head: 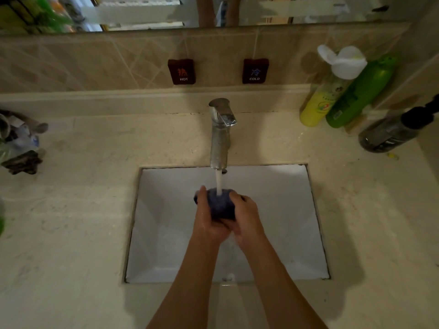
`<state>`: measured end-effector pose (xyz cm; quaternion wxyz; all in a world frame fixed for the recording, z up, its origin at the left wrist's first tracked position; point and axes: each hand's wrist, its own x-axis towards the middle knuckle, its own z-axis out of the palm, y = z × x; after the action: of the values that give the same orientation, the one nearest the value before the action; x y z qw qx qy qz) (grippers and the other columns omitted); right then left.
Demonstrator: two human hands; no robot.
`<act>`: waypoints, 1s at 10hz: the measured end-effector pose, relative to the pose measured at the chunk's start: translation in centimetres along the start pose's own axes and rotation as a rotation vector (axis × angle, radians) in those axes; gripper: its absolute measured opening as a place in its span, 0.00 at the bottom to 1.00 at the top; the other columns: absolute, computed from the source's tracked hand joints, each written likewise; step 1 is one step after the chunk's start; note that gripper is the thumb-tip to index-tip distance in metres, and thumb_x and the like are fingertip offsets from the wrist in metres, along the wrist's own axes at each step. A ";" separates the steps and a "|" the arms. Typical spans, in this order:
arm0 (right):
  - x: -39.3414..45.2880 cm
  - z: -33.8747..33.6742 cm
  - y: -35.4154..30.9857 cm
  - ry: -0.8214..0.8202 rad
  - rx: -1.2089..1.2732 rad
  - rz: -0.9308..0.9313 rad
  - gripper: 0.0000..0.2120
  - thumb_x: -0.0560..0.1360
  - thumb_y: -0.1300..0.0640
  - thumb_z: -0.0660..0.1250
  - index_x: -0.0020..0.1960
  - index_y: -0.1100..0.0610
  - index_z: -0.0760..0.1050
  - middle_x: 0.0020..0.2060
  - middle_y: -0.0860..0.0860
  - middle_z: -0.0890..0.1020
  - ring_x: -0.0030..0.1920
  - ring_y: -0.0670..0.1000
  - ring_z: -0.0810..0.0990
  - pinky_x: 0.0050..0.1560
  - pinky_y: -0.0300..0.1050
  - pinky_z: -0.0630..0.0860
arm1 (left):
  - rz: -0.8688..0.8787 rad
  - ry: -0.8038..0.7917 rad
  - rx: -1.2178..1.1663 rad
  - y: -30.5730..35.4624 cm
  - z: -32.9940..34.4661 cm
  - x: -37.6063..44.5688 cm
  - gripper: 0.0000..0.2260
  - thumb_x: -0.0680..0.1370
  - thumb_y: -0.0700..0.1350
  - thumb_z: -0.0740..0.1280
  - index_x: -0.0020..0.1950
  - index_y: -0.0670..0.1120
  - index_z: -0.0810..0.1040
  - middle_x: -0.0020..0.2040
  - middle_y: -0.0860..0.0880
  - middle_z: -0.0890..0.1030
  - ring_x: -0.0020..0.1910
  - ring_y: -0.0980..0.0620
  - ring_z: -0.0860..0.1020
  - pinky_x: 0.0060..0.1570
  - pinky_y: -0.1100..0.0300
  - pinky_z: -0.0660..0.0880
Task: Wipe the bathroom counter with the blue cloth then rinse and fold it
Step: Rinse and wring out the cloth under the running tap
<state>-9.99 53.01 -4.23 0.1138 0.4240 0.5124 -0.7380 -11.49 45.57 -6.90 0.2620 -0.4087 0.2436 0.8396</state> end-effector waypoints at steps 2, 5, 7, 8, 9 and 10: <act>-0.8 -1.9 -1.9 0.032 -0.962 -0.208 0.16 0.82 0.46 0.57 0.58 0.56 0.76 0.49 0.54 0.80 0.50 0.55 0.80 0.53 0.50 0.78 | 0.090 -0.074 -0.084 0.6 1.0 0.4 0.17 0.73 0.51 0.70 0.59 0.44 0.77 0.46 0.43 0.83 0.51 0.44 0.80 0.60 0.49 0.74; -5.0 2.1 -15.6 -0.095 -0.395 -0.471 0.23 0.82 0.41 0.56 0.46 0.60 0.77 0.33 0.54 0.80 0.30 0.49 0.78 0.32 0.40 0.78 | -0.152 -0.035 -0.139 -0.4 2.2 1.1 0.12 0.72 0.56 0.70 0.40 0.48 0.75 0.36 0.53 0.71 0.32 0.54 0.70 0.35 0.64 0.67; -3.8 4.0 -16.3 -0.119 -0.328 -0.435 0.16 0.83 0.50 0.60 0.42 0.58 0.77 0.28 0.49 0.74 0.26 0.46 0.70 0.27 0.39 0.69 | -0.039 -0.032 0.024 -0.5 3.0 -0.2 0.11 0.73 0.55 0.65 0.41 0.47 0.74 0.39 0.47 0.70 0.32 0.47 0.67 0.30 0.59 0.60; -3.4 3.2 -14.7 -0.109 -0.307 -0.392 0.16 0.82 0.49 0.62 0.42 0.59 0.77 0.28 0.50 0.74 0.26 0.46 0.69 0.27 0.39 0.68 | 0.004 0.011 0.062 0.0 3.2 -0.7 0.10 0.74 0.52 0.64 0.44 0.46 0.75 0.42 0.47 0.75 0.38 0.48 0.75 0.36 0.56 0.71; -2.5 1.9 -11.6 -0.052 -0.307 -0.444 0.21 0.81 0.45 0.62 0.42 0.62 0.76 0.28 0.51 0.75 0.25 0.46 0.71 0.27 0.40 0.70 | 0.052 0.024 0.038 0.4 3.5 -0.7 0.14 0.79 0.55 0.60 0.49 0.45 0.75 0.48 0.45 0.78 0.44 0.46 0.78 0.47 0.50 0.75; -1.1 -0.7 -6.9 0.222 -0.231 -0.434 0.17 0.80 0.43 0.63 0.50 0.58 0.77 0.39 0.50 0.80 0.40 0.50 0.80 0.41 0.44 0.76 | 0.072 -0.019 -0.030 0.5 4.1 -2.1 0.15 0.80 0.55 0.60 0.53 0.43 0.75 0.51 0.44 0.79 0.49 0.45 0.79 0.51 0.49 0.76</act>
<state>-13.14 56.45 1.09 -0.0563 0.3669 0.6815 -0.6307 -12.99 47.22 -2.82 0.2278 -0.3957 0.2431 0.8558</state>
